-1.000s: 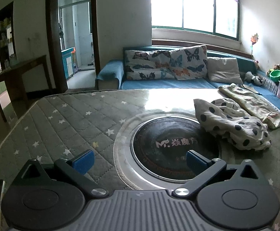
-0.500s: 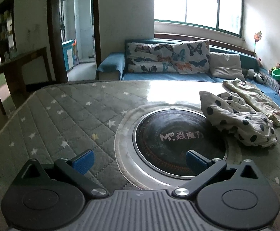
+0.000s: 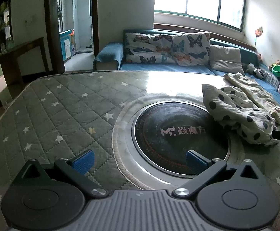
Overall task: Fold clothes
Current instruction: 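Move the right gripper toward the edge of the white polka-dot cloth, then close the right gripper on the polka-dot cloth edge and lift it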
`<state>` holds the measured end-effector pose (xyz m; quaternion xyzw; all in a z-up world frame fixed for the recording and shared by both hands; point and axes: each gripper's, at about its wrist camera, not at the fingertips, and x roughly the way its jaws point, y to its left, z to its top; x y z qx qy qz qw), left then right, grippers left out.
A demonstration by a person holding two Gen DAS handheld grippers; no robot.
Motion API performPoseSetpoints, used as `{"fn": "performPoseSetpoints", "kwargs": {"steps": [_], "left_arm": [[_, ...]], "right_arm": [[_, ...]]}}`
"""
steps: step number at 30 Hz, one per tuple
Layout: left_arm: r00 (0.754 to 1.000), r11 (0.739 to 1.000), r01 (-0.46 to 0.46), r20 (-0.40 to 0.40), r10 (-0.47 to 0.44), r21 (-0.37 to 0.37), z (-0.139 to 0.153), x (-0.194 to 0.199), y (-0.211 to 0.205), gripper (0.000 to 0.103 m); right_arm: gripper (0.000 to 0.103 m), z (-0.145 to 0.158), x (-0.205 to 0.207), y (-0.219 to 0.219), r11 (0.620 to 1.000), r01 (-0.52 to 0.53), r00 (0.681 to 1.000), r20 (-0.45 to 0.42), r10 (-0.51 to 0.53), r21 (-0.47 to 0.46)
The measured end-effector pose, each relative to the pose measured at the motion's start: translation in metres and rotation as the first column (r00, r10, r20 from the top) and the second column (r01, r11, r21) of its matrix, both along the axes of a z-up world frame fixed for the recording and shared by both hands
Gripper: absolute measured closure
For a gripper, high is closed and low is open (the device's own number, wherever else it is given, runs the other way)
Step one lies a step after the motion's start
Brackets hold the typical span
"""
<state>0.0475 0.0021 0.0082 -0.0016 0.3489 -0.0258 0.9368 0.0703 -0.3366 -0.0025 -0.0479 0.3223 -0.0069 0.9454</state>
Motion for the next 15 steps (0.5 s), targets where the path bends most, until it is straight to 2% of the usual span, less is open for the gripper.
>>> {"fn": "performPoseSetpoints", "kwargs": {"steps": [7,9,10,12,15], "left_arm": [[1.0,1.0,-0.007,-0.028,0.007,-0.015,-0.005,0.002,0.006,0.0],[0.999,1.0,-0.005,-0.033,0.004,-0.014,-0.006,0.003,0.007,0.0],[0.999,1.0,-0.003,-0.036,0.003,-0.016,-0.007,0.003,0.008,0.0],[0.999,1.0,-0.002,-0.039,0.002,-0.02,-0.008,0.003,0.009,0.0],[0.999,1.0,-0.009,-0.044,0.008,-0.024,-0.009,0.003,0.01,0.0]], "right_arm": [[0.01,-0.017,0.015,-0.011,0.997,0.05,0.998,-0.037,-0.048,0.051],[0.025,-0.02,0.017,-0.012,0.997,0.048,0.998,-0.049,-0.045,0.066],[0.029,-0.021,0.018,-0.012,0.996,0.046,0.998,-0.057,-0.042,0.08],[0.046,-0.023,0.019,-0.01,0.995,0.045,0.997,-0.065,-0.04,0.088],[0.063,-0.025,0.02,-0.007,0.995,0.04,0.997,-0.074,-0.033,0.094]]}}
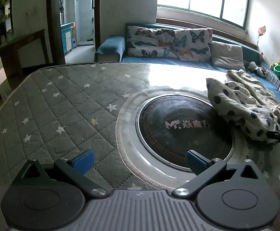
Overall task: Fold clothes
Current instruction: 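Close the right gripper on the polka-dot cloth edge and lift it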
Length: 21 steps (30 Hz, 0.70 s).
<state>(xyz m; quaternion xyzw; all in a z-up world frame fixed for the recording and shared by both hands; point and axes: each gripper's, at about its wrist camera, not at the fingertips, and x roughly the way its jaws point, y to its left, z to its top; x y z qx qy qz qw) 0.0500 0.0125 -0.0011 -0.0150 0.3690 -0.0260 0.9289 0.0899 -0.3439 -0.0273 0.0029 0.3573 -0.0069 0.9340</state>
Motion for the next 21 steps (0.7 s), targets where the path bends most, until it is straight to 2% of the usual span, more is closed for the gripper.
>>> {"fn": "performPoseSetpoints", "kwargs": {"steps": [2,4,9,18,21], "left_arm": [[1.0,1.0,-0.005,-0.001,0.005,0.0,-0.001,0.0,0.001,0.0],[1.0,1.0,-0.013,0.0,0.013,0.012,-0.002,0.0,0.002,0.0],[1.0,0.999,-0.03,0.003,0.03,0.03,-0.004,-0.001,0.003,0.0],[0.999,0.998,-0.043,-0.008,0.043,0.039,-0.01,-0.001,0.005,0.0],[0.999,0.998,-0.043,-0.005,0.044,0.048,-0.009,-0.002,0.005,0.0]], "right_arm": [[0.068,0.0,0.0,0.002,1.0,-0.001,1.0,-0.007,0.001,0.004],[0.079,0.0,0.001,0.001,1.0,-0.002,1.0,-0.007,0.002,0.012],[0.087,0.002,-0.003,0.002,1.0,-0.008,1.0,0.008,0.008,0.018],[0.089,0.006,-0.008,0.022,0.998,-0.057,0.998,0.014,0.058,-0.03],[0.09,0.007,-0.011,0.034,0.994,-0.082,0.996,0.023,0.084,-0.074]]}}
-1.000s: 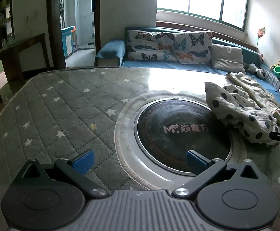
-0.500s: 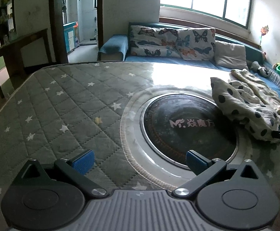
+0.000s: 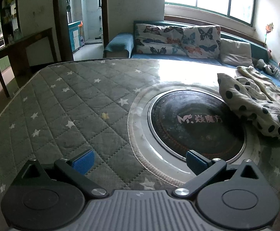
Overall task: Fold clothes
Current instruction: 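Close the right gripper on the polka-dot cloth edge and lift it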
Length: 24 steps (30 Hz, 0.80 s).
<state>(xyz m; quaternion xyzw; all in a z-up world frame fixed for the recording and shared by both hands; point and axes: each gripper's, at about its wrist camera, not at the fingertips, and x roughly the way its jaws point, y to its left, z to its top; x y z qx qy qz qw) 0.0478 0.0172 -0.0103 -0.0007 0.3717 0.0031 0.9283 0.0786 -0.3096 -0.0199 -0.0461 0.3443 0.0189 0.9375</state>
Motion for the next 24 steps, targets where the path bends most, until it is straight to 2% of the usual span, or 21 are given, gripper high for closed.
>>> {"fn": "performPoseSetpoints", "kwargs": {"steps": [10,24], "left_arm": [[1.0,1.0,-0.003,0.006,0.003,0.006,0.002,-0.003,0.0,0.0],[1.0,1.0,-0.006,0.001,0.006,-0.009,-0.002,-0.004,0.001,0.0]], "right_arm": [[0.09,0.003,-0.014,0.042,0.987,-0.105,0.994,0.001,0.106,-0.122],[0.09,-0.003,-0.031,0.087,0.975,-0.184,0.983,-0.047,0.18,-0.127]]}}
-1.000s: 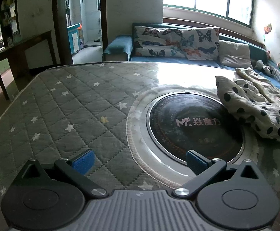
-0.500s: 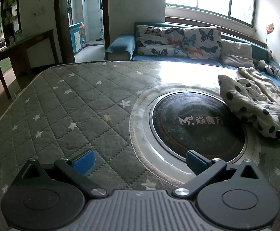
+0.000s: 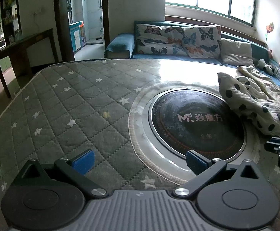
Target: Fold clothes
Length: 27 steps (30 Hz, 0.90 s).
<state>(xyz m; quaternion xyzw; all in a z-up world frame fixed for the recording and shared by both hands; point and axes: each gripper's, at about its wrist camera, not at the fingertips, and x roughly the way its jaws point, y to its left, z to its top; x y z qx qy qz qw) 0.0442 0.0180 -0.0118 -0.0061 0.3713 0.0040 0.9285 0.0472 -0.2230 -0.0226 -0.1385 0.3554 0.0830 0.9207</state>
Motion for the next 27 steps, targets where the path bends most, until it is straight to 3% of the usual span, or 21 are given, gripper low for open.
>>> {"fn": "performPoseSetpoints", "kwargs": {"steps": [11,16,21,27], "left_arm": [[1.0,1.0,0.003,-0.012,-0.003,0.0,-0.005,0.001,-0.002,0.0],[1.0,1.0,0.001,-0.013,-0.001,0.002,-0.005,0.001,-0.002,0.0],[1.0,1.0,-0.001,-0.02,0.001,0.003,-0.007,0.002,-0.002,0.0],[1.0,1.0,-0.002,-0.032,0.001,-0.013,-0.011,0.005,-0.003,0.0]], "right_arm": [[0.087,-0.003,-0.005,0.018,1.0,-0.011,1.0,0.004,0.011,-0.021],[0.075,0.0,0.001,-0.001,0.999,0.048,0.999,0.018,-0.048,0.0],[0.055,0.006,0.007,-0.036,0.991,0.132,0.99,0.055,-0.132,0.009],[0.05,0.009,0.024,-0.088,0.967,0.248,0.966,0.065,-0.252,0.063]]}}
